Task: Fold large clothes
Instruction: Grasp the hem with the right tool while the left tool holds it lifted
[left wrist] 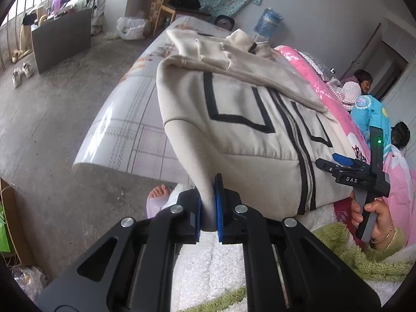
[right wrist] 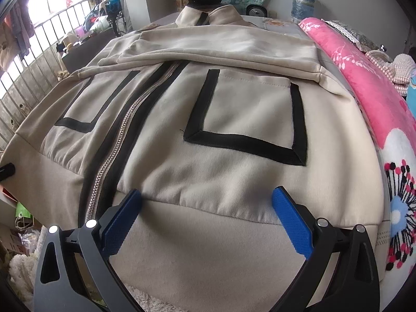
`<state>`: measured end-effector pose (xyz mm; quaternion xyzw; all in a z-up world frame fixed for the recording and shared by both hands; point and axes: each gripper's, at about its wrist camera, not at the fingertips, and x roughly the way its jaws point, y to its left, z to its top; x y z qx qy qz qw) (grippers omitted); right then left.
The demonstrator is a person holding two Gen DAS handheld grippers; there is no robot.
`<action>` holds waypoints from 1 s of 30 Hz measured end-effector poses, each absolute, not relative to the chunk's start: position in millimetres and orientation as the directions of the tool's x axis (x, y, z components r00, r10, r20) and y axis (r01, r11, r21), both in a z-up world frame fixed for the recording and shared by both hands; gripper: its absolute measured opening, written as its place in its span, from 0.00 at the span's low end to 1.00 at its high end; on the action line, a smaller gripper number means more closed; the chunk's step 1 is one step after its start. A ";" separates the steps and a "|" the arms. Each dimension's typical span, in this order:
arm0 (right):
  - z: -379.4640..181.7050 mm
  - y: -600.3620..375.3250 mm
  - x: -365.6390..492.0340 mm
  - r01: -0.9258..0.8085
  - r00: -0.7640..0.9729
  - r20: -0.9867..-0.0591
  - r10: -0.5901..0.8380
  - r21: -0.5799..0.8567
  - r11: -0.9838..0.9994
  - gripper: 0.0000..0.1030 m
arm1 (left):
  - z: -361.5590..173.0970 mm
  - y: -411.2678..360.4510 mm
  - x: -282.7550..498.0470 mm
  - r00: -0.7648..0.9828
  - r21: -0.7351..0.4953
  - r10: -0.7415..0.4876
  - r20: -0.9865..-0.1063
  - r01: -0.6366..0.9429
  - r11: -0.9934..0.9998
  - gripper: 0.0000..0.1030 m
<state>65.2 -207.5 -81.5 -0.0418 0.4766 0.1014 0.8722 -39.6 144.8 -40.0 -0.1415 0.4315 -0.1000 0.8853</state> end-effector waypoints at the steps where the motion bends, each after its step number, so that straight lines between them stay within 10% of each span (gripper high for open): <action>1: -78.6 -208.5 62.6 -0.217 0.534 -0.834 0.137 0.022 0.976 0.94 | -36.8 141.8 -37.9 0.613 -0.329 -0.296 -0.733 0.061 0.942 0.08; 16: -55.9 -304.4 -9.5 -0.007 0.507 -0.861 0.039 0.041 0.999 0.88 | -38.0 121.7 -20.3 0.579 -0.185 -0.199 -0.791 0.083 0.979 0.07; 30: -87.7 -349.5 -6.4 0.178 0.420 -0.890 0.176 0.271 0.946 0.60 | -46.2 127.8 -22.9 0.562 -0.201 -0.209 -0.800 0.078 0.977 0.07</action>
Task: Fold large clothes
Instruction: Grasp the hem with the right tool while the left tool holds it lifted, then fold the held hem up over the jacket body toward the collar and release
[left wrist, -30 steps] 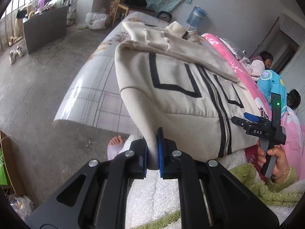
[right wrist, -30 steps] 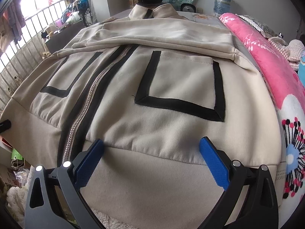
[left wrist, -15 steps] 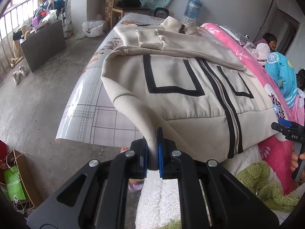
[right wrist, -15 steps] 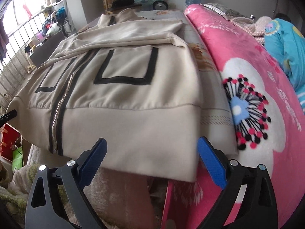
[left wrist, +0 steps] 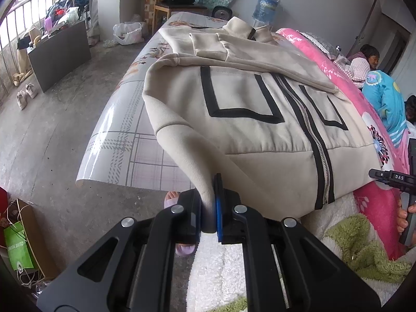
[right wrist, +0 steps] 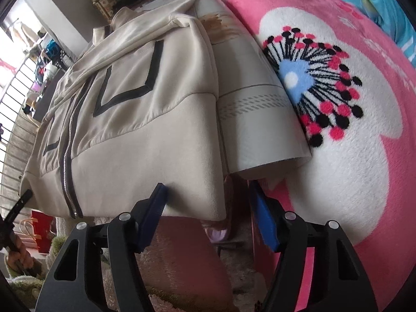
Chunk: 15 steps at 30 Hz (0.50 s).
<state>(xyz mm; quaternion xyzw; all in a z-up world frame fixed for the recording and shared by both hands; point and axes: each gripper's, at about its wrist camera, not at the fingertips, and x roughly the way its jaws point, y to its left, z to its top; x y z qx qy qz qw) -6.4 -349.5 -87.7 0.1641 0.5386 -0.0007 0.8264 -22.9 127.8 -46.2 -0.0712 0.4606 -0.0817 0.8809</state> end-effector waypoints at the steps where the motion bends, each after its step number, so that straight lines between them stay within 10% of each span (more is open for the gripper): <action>1: -88.3 -349.1 -7.0 0.177 0.423 -0.887 0.185 0.281 0.943 0.58 | -47.1 128.6 -22.3 0.558 -0.203 -0.213 -0.802 0.082 0.976 0.07; 11: -73.4 -331.8 -12.8 0.126 0.412 -0.891 0.190 0.263 0.957 0.09 | -46.1 125.6 -20.8 0.558 -0.195 -0.219 -0.800 0.103 0.975 0.07; 15: -54.9 -328.1 -17.2 0.096 0.434 -0.881 0.187 0.252 0.963 0.06 | -40.7 129.2 -22.7 0.565 -0.237 -0.251 -0.786 0.100 0.966 0.06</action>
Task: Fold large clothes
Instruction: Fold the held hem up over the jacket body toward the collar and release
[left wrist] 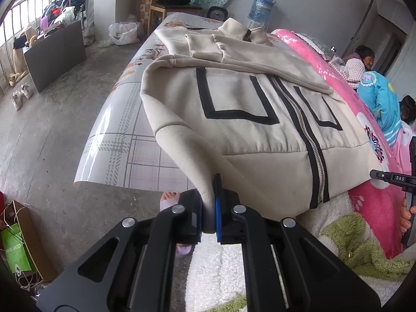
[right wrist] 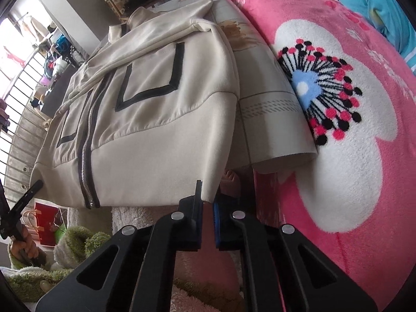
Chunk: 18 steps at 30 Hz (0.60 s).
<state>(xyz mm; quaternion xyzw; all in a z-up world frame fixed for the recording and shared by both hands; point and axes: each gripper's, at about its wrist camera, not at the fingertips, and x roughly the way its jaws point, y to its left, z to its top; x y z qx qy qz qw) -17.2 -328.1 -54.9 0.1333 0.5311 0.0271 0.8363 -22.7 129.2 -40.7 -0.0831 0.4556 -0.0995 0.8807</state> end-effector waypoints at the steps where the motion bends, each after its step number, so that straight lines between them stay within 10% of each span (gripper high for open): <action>1: -49.0 -326.0 -18.1 0.086 0.443 -0.877 0.186 0.249 0.965 0.06 | -38.0 130.6 -23.3 0.567 -0.257 -0.268 -0.779 0.102 0.961 0.06; 18: 21.4 -327.7 77.8 -0.014 0.680 -0.697 0.229 0.301 0.954 0.05 | 20.7 151.0 62.9 0.701 -0.371 -0.300 -0.647 0.054 0.927 0.05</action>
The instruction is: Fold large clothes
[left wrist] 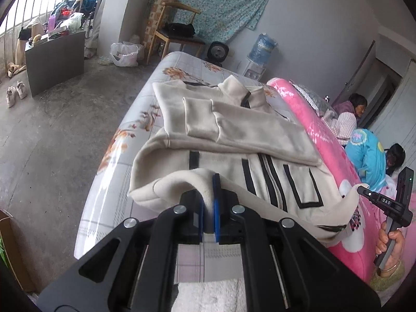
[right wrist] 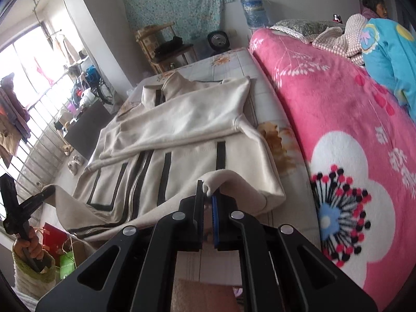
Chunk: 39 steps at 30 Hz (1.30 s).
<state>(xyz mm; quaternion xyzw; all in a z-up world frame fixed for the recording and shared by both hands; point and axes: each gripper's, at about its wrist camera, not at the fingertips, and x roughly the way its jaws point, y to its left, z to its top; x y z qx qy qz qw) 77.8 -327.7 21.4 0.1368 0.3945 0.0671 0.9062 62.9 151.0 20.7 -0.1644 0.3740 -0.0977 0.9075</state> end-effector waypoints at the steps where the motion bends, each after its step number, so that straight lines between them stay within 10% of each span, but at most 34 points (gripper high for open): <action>1: 21.5 -329.3 89.0 -0.006 0.686 -0.692 0.223 0.302 0.953 0.05 | 20.4 152.6 72.4 0.702 -0.371 -0.294 -0.649 0.045 0.928 0.05; 9: -19.5 -349.5 168.6 0.078 0.677 -0.688 0.260 0.418 0.905 0.06 | -18.8 166.8 138.6 0.648 -0.418 -0.290 -0.704 -0.048 0.907 0.06; 15: -39.3 -370.1 176.5 0.131 0.683 -0.676 0.276 0.485 0.865 0.46 | -33.9 173.3 154.6 0.636 -0.412 -0.262 -0.725 -0.095 0.906 0.25; 20: -26.8 -370.2 147.0 0.100 0.696 -0.683 0.221 0.398 0.912 0.56 | -17.9 198.1 132.4 0.712 -0.392 -0.190 -0.676 -0.129 0.911 0.44; 31: -55.9 -355.0 129.4 0.086 0.621 -0.772 0.134 0.237 0.968 0.56 | -64.9 182.5 107.9 0.586 -0.269 -0.095 -0.804 -0.216 0.939 0.44; 34: -58.0 -347.1 134.6 0.075 0.614 -0.783 0.096 0.179 0.981 0.42 | -65.3 173.2 105.6 0.596 -0.225 -0.049 -0.801 -0.224 0.948 0.42; 36: -59.0 -342.1 135.8 0.051 0.605 -0.788 0.115 0.183 0.982 0.20 | -65.2 167.4 104.5 0.602 -0.190 -0.020 -0.798 -0.220 0.957 0.28; 39: -47.5 -336.8 131.1 0.047 0.625 -0.774 0.100 0.164 0.985 0.15 | -58.8 165.5 99.8 0.621 -0.166 -0.006 -0.784 -0.200 0.966 0.10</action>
